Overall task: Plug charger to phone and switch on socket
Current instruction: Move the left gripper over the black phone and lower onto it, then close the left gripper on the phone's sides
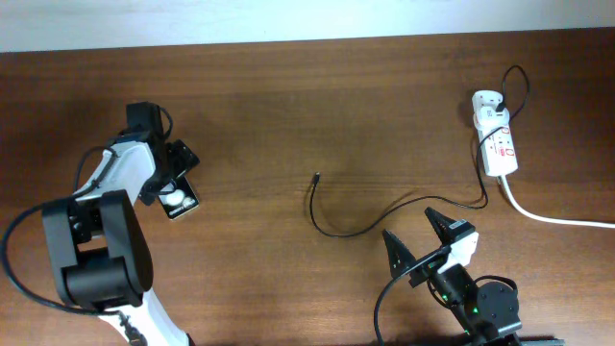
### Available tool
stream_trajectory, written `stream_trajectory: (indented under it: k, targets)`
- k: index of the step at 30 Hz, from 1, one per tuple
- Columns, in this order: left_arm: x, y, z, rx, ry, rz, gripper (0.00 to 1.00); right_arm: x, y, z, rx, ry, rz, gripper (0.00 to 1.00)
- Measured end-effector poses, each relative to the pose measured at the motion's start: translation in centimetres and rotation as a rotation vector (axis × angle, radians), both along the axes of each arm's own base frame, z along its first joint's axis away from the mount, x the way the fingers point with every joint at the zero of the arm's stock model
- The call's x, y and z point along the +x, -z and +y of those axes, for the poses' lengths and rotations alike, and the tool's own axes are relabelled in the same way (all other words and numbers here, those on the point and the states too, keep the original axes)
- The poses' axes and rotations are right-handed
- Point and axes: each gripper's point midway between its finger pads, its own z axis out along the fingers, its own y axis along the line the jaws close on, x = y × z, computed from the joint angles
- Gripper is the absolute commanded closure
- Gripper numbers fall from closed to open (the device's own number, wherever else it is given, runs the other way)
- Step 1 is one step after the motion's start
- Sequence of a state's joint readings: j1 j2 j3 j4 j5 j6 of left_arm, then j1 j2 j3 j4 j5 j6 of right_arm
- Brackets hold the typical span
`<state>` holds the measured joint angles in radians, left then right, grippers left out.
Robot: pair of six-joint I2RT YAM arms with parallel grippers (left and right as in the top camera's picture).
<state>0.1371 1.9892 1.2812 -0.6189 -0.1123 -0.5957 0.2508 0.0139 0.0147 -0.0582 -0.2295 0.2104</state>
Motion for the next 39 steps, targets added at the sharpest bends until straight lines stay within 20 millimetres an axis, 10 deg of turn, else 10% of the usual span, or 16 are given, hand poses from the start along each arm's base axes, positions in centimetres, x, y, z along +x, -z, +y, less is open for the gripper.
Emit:
stream_trajectory:
  k: [22,34,39]
  targets:
    - [0.17,0.29,0.85,0.050,0.011,0.019,0.04,0.00,0.00,0.00,0.000,0.000,0.000,0.01]
    - [0.16,0.20,0.83,0.063,0.066,0.031,0.25,0.00,0.00,0.00,0.000,0.000,0.000,0.01]
    - [-0.09,0.23,0.80,0.061,0.066,0.042,0.12,0.00,0.00,0.00,0.000,0.000,0.000,0.01]
